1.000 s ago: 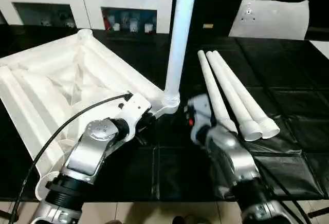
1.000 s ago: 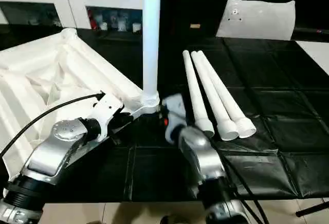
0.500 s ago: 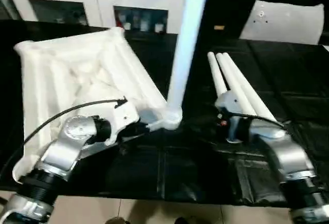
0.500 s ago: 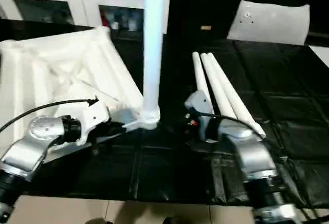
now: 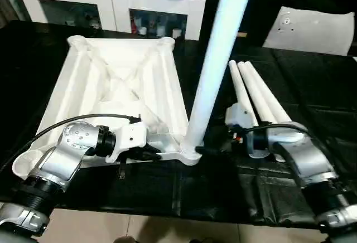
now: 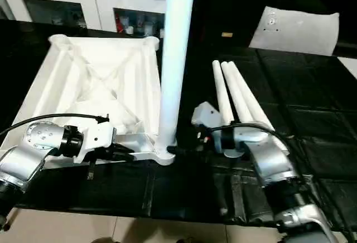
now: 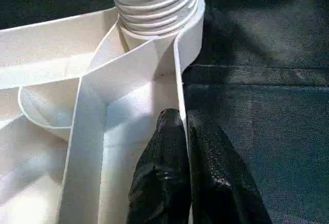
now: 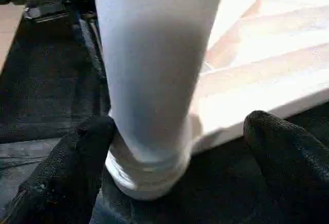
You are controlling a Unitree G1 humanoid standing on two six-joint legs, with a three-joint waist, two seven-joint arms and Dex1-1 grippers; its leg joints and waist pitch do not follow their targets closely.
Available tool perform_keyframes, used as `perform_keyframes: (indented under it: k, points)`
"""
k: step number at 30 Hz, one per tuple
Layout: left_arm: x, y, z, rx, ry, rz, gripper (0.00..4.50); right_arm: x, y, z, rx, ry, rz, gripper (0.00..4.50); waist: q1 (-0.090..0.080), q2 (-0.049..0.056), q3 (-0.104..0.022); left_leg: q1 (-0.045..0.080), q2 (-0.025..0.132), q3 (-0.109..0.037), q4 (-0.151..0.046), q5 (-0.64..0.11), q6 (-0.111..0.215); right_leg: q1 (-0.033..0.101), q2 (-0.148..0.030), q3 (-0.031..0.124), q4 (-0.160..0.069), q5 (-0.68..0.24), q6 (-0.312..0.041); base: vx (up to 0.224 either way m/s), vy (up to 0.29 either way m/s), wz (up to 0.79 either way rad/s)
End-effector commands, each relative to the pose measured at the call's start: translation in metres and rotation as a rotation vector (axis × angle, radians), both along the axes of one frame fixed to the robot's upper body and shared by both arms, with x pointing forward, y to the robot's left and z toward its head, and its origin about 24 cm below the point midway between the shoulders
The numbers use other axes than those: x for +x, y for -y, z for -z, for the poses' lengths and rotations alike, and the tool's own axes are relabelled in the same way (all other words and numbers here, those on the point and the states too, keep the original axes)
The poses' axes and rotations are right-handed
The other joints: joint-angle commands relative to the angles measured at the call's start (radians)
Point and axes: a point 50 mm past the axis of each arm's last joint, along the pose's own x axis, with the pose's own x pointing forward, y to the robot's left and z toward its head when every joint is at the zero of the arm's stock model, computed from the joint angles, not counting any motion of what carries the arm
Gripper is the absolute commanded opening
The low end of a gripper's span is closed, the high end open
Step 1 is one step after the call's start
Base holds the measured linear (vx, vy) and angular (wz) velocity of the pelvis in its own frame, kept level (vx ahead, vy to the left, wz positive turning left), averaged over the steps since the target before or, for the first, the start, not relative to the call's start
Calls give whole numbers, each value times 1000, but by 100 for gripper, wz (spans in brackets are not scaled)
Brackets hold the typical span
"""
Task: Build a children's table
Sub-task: Rotate leg to tighten
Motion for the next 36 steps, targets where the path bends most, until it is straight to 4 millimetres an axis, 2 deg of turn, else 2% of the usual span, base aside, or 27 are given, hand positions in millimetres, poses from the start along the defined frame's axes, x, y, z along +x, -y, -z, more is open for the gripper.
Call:
perform_keyframes:
  k: [1,2,5,7,9,11,15,18,23,27,31,32,33,34,36]
  points:
    - [-5,13,6,32,-20,107,0,-1,-5,-1,9,-14,-56,444,-4,3,-66,1,27,2,-62,-93,60,63,-83,57,-61,-149,-187,0,0,0]
    - [-5,13,6,32,-20,109,0,-1,-5,0,11,-17,-61,426,-3,3,-66,2,27,2,-61,-94,61,63,-84,58,-61,-152,-186,0,0,0]
    - [-4,14,6,29,-18,114,0,-1,-7,1,19,-29,-88,426,-2,4,-66,1,28,1,-61,-94,58,62,-84,57,-61,-164,-184,0,0,0]
    - [-4,14,6,29,-18,121,0,-1,-9,4,22,-41,-92,391,-1,6,-65,1,28,0,-62,-94,54,61,-85,57,-61,-167,-181,0,0,0]
    - [-4,14,7,30,-21,124,0,0,-9,5,23,-47,-94,386,-1,7,-64,1,28,1,-61,-89,55,61,-85,58,-61,-157,-182,0,0,0]
    - [-4,14,7,32,-24,129,0,-1,-9,7,23,-53,-96,355,-1,7,-65,0,28,0,-62,-82,57,63,-84,57,-59,-144,-188,0,0,0]
    - [-4,13,8,35,-26,132,0,-2,-8,8,30,-67,-101,336,-1,9,-64,1,28,0,-62,-84,56,62,-82,56,-58,-133,-191,0,0,0]
    - [-3,12,9,41,-30,133,0,-2,-7,9,45,-88,-104,302,-1,10,-63,1,28,0,-63,-94,57,63,-83,56,-60,-139,-193,0,0,0]
    - [-3,11,10,48,-31,130,0,-4,-6,11,48,-101,-110,280,-1,13,-59,2,29,-1,-65,-119,48,61,-83,55,-65,-178,-188,0,0,0]
    - [-3,10,11,47,-33,121,0,-6,-7,12,54,-109,-110,268,-1,14,-59,3,28,-2,-65,-117,45,61,-83,55,-64,-173,-188,0,0,0]
    - [1,16,10,-9,-24,27,0,-10,-10,19,98,-152,-46,264,1,23,-58,5,30,-2,-66,-128,43,60,-83,56,-66,-163,-196,0,0,0]
    - [2,16,10,-11,-23,21,0,-10,-10,19,99,-154,-41,264,1,21,-57,5,31,-1,-67,-128,40,61,-82,56,-67,-161,-196,0,0,0]
    - [5,18,9,-42,-17,-37,0,-12,-12,24,110,-176,13,264,1,19,-54,5,29,-2,-68,-146,39,61,-82,55,-70,-188,-193,0,0,0]
    - [11,23,6,-99,-4,-151,0,-12,-18,32,115,-183,104,264,-4,24,-46,9,28,-2,-72,-202,22,55,-84,54,-80,-287,-174,0,0,0]
    - [14,27,2,-154,-8,-220,0,-11,-24,38,121,-192,173,261,-2,24,-41,15,25,-4,-73,-236,10,52,-84,51,-90,-371,-152,0,0,0]
